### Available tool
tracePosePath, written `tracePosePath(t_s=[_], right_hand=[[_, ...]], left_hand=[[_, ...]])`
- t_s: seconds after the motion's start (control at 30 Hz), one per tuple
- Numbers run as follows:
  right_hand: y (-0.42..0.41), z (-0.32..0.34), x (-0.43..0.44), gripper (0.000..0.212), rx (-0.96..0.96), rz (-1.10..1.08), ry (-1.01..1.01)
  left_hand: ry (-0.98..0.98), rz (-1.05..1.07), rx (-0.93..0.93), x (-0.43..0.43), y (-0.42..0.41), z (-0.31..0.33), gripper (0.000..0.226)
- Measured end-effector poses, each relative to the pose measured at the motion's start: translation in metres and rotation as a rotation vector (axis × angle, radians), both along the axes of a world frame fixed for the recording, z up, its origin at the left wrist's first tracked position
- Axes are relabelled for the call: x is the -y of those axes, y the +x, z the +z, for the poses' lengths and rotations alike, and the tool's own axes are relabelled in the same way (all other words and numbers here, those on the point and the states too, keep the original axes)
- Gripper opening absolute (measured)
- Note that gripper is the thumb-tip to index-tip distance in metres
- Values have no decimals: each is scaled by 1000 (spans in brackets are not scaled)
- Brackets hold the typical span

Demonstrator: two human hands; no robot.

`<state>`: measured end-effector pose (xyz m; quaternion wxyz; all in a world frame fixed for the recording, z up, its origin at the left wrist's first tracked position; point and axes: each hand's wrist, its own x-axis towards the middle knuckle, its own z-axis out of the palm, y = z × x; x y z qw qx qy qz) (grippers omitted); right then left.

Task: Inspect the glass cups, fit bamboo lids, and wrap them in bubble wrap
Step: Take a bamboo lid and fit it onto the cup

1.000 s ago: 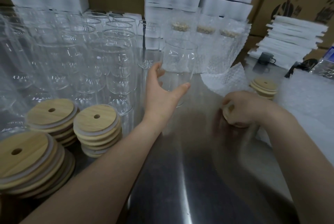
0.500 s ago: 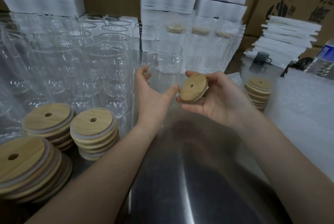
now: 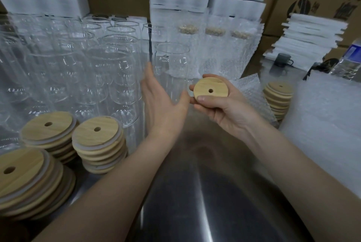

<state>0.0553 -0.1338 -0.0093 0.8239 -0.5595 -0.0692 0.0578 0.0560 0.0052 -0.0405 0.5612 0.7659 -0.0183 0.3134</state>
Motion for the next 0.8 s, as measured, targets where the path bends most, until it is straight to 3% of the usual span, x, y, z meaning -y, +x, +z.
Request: tracePosePath(t_s=[0.17,0.3,0.53,0.67,0.8], right_hand=[[2,0,4,38,56,-122,-60],[4,0,5,15,73,-159,-61],[7,3,3,37,-9,-153,64],[8,4,1,41,-52,-171,221],[6,3,0,48,-26,-187,168]], left_hand=[[217,125,125,4,-11,6,80],[238,144,116,6,-16,9,83],[358,117,278,6,-23,16,79],[625,32,405,15,-27,17,61],[857,-164,317,28,-32,12,58]])
